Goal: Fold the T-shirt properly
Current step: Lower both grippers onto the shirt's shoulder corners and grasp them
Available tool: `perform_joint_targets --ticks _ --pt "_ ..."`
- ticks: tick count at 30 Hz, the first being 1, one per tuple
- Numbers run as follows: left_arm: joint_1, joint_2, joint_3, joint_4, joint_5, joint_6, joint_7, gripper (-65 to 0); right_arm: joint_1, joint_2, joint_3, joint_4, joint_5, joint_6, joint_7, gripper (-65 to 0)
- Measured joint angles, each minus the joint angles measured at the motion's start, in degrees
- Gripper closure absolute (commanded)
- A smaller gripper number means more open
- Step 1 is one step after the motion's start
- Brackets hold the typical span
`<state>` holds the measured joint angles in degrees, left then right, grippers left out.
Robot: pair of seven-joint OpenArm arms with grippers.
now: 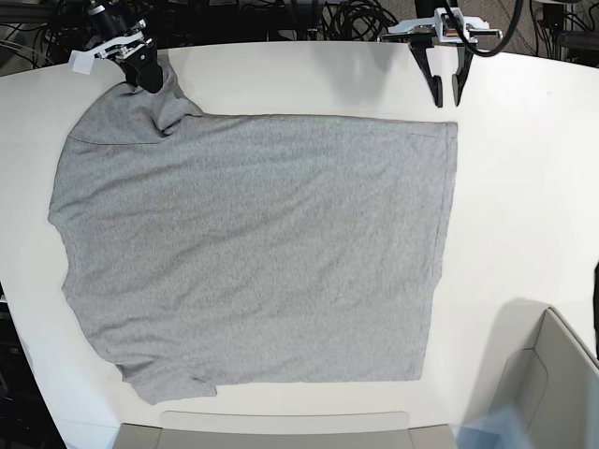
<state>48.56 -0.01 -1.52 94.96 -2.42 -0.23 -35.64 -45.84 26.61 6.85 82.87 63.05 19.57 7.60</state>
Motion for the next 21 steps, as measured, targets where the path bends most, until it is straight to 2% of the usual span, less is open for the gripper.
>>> perform_joint_targets --ticks 3,7,9,11,12,15,17,21 --pt "-0.04 -0.7 3.48 6.95 -10.6 -0.46 10.84 -21.1 -0.15 0.15 0.2 -0.04 0.0 -0.02 0.11 -26.9" --pt "-0.81 -9.84 4.48 13.11 -32.3 -2.86 25.18 -21.0 -0.68 0.42 0.46 -0.11 0.09 -0.04 0.2 -26.9" --pt "-2.93 -13.73 3.54 12.76 -43.34 -2.36 30.84 -21.0 -1.07 0.33 0.48 -0.15 0.02 0.0 0.59 -26.9" --pt "-4.5 -16.22 1.57 12.5 -51.93 -2.54 35.04 -21.0 -0.98 0.46 0.48 -0.63 0.04 0.46 0.59 -26.9" --pt "-5.27 -17.14 0.44 12.09 -54.95 -2.69 38.82 -21.0 -0.96 0.48 0.48 -0.83 0.04 0.63 0.66 -26.9" --pt "-9.27 -18.75 -3.15 8.28 -61.02 -3.04 50.4 -21.0 -0.85 0.46 0.48 -1.51 0.0 1.29 0.9 -26.9" --pt "-12.85 -18.78 -6.78 4.11 -62.36 -2.64 55.98 -21.0 -0.83 0.46 0.48 -1.55 0.02 1.27 1.03 -26.9" --pt "-15.61 -18.88 -9.79 -0.55 -62.23 -2.6 59.67 -21.0 -0.85 0.48 0.48 -1.55 0.02 1.27 0.98 -26.9"
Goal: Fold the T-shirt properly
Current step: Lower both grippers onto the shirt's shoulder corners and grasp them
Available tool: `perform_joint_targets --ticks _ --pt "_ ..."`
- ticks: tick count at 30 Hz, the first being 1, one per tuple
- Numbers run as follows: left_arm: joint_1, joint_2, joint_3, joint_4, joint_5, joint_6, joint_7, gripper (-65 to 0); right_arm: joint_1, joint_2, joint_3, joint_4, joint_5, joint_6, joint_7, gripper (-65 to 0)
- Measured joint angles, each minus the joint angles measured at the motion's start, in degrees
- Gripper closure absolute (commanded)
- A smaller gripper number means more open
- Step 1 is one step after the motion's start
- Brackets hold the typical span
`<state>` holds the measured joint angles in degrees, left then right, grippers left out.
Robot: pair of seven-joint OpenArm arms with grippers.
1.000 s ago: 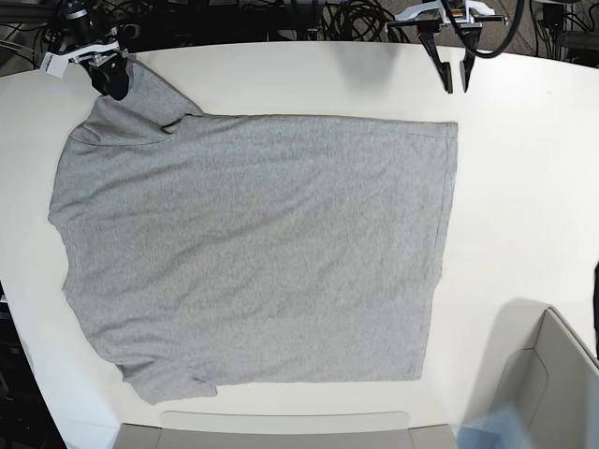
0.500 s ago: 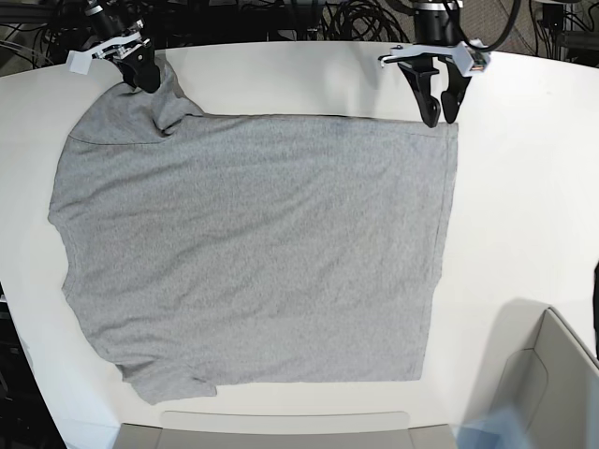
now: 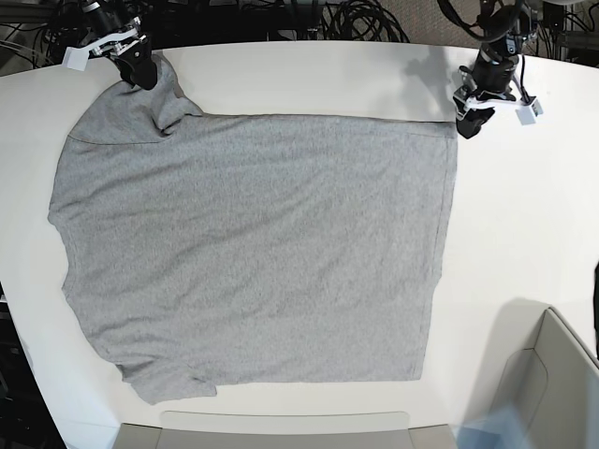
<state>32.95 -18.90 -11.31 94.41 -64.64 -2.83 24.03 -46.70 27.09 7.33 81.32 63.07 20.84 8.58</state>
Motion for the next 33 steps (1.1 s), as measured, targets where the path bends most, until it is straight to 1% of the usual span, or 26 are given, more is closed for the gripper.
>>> perform_joint_targets --ticks 3,6,10,15,16,17,18,20,21,22,24,26,27,28,30,31,32,33 --pt "0.13 0.15 0.33 -0.57 0.04 -0.44 0.35 -21.0 0.02 0.0 0.0 0.0 0.0 0.0 0.0 -26.9" --pt "-0.17 -0.5 3.87 -0.5 0.04 -0.48 -0.13 -21.0 0.02 0.0 0.0 0.07 0.0 0.0 0.0 -26.9" --pt "-3.17 -0.33 8.26 -1.7 -0.07 -1.16 -0.09 -21.0 0.02 0.02 0.0 0.28 0.0 -0.02 -0.07 -26.9" --pt "-6.47 -0.33 9.44 -6.78 -1.14 -3.04 -1.44 -20.5 0.02 0.0 0.0 0.28 -0.02 -0.04 -0.07 -26.9" --pt "-6.91 -0.35 9.44 -7.72 -1.51 -3.26 -1.42 -18.9 0.02 0.02 0.0 0.28 -0.02 -0.04 -0.07 -26.6" --pt "-7.32 -0.35 9.44 -8.37 -1.57 -3.34 -1.46 -16.0 0.02 0.02 0.0 0.28 -0.04 -0.02 -0.07 -24.8" --pt "-7.56 -0.35 9.44 -9.05 -1.66 -3.91 -1.64 -11.5 0.0 0.0 0.0 0.26 -0.07 -0.07 -0.09 -21.2" --pt "-7.72 -0.35 9.44 -9.44 -1.7 -4.31 -1.62 0.0 -0.09 0.87 -0.07 0.26 -2.21 -0.94 -0.5 -9.7" --pt "-7.72 -0.35 9.44 -9.44 -1.68 -4.28 -1.64 0.0 -0.13 1.44 -0.04 0.26 -2.8 -1.25 -1.03 -4.0" --pt "-7.69 -0.35 9.44 -9.46 -1.68 -4.26 -1.64 0.0 -0.13 1.64 -0.04 0.11 -2.64 -1.36 -1.03 0.0" --pt "-7.69 -0.35 9.44 -9.35 -1.66 -4.11 -1.66 0.0 -0.42 1.22 1.6 0.57 -2.8 -1.53 -2.27 0.0" --pt "-7.21 -0.37 9.29 -8.9 -1.49 -3.91 -1.66 0.0 -2.58 1.01 4.63 2.03 -3.3 -2.86 -3.06 0.0" --pt "-6.38 -0.48 9.27 -8.22 -1.31 -3.21 -1.68 0.0 -4.07 0.79 6.56 2.93 -3.32 -3.37 -3.37 0.0" --pt "-5.35 -0.87 9.27 -7.43 -1.25 -3.06 -1.77 0.0 -5.29 0.11 8.72 3.69 -3.32 -3.52 -3.5 0.0" --pt "-2.51 -2.21 9.14 -5.35 -1.22 -3.04 -1.84 0.0 -6.49 -2.34 12.55 6.1 -3.3 -3.48 -3.1 0.0" --pt "-1.49 -2.43 9.01 -4.59 -1.36 -3.04 -2.03 0.0 -7.1 -2.89 13.27 7.39 -3.32 -3.06 -3.17 0.0" --pt "-0.85 -2.54 8.96 -4.2 -0.2 -2.1 -2.12 0.0 -8.04 -2.97 13.55 8.52 -3.45 -2.69 -3.17 0.0" --pt "-0.22 -2.54 8.96 -3.91 -0.98 -1.7 -2.21 0.0 -9.03 -2.82 13.66 9.33 -3.43 -2.47 -3.17 0.0"
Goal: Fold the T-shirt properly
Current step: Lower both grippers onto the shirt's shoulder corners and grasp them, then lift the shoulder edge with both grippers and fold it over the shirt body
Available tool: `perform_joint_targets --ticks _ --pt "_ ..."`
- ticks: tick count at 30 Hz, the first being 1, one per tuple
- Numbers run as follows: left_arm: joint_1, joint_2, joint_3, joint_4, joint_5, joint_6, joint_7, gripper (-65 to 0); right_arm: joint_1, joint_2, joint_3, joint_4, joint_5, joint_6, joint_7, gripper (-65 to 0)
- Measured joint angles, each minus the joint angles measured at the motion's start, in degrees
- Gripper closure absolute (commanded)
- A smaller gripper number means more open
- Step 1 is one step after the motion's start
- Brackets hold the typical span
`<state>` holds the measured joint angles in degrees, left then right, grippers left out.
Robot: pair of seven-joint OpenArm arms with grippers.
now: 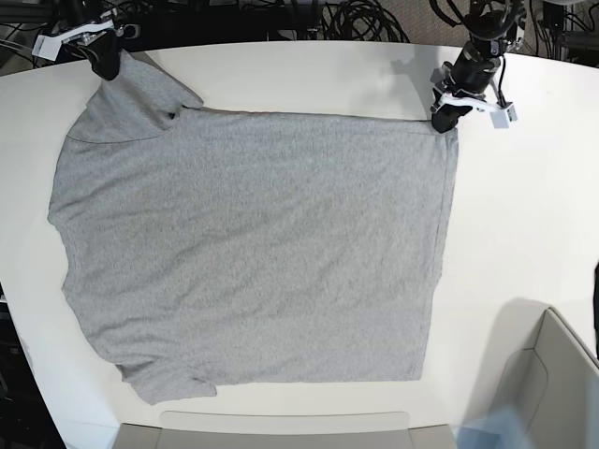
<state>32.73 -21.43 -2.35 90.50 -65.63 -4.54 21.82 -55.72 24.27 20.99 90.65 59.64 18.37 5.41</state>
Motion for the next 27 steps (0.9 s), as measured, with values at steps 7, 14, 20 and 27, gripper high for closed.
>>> perform_joint_targets --ticks 7,14,20,27 --pt "2.32 0.13 -2.6 0.5 -0.02 -0.7 0.72 0.0 -2.21 0.0 0.28 2.47 -0.02 -0.37 0.11 0.0" --pt "1.99 0.13 -2.47 0.81 0.0 0.04 1.07 0.0 -2.19 0.17 0.26 2.25 -0.04 -0.39 -0.07 0.0" --pt "5.33 0.33 -4.76 8.5 1.07 1.05 2.67 0.0 -2.05 0.11 0.28 2.25 -0.02 -0.39 0.07 0.0" --pt "10.99 0.28 -8.85 12.37 1.09 1.53 2.62 0.0 -2.03 -0.02 0.28 2.51 -0.02 -0.39 0.15 0.0"
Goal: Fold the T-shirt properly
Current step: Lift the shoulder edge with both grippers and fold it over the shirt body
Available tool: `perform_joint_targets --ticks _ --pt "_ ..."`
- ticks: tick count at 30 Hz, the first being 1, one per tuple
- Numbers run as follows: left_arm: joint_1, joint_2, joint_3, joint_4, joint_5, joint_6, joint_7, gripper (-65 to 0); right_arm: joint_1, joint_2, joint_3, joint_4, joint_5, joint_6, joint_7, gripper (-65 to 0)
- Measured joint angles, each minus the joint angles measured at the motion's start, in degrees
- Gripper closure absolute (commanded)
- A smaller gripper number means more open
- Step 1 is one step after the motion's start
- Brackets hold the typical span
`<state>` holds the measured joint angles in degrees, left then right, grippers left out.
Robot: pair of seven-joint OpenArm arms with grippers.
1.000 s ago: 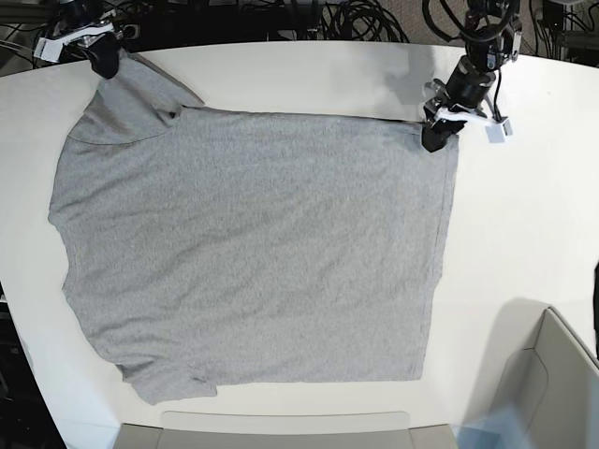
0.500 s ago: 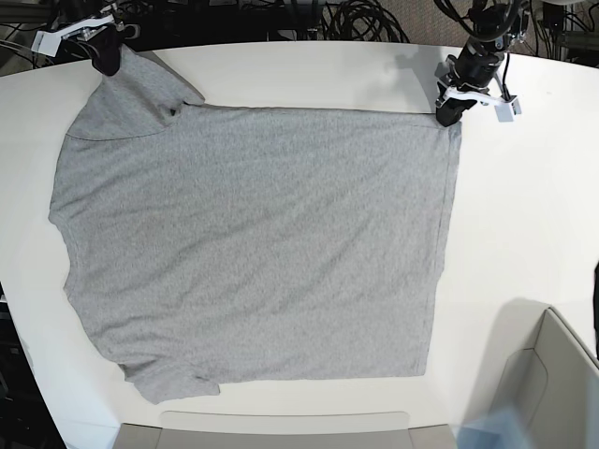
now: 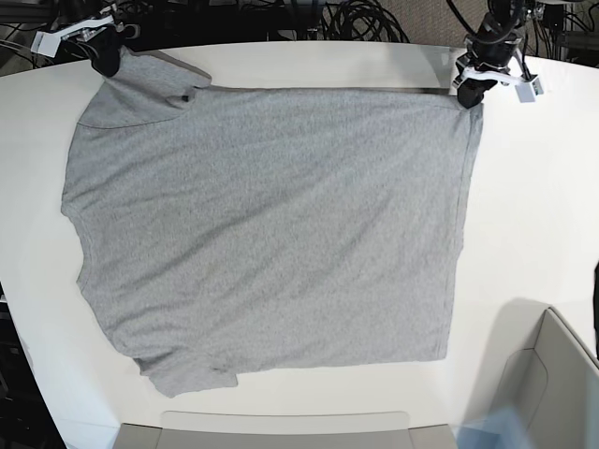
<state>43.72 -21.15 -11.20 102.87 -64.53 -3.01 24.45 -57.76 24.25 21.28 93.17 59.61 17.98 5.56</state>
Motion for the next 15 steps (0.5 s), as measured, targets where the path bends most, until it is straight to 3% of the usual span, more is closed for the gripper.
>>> perform_joint_targets --ticks 2,6,15 --pt "0.33 0.0 0.0 -0.15 -0.04 -0.02 0.0 0.0 0.0 -0.02 0.0 0.66 -0.02 0.04 0.42 0.0" --pt "2.6 0.02 -0.02 -0.09 -0.02 -0.15 -0.02 0.0 0.02 -1.7 0.26 1.14 0.04 5.86 9.33 0.0" --pt "-0.94 0.02 -0.07 -0.22 0.13 0.22 0.87 0.0 2.4 -2.03 0.24 1.09 -0.44 6.08 9.29 0.0"
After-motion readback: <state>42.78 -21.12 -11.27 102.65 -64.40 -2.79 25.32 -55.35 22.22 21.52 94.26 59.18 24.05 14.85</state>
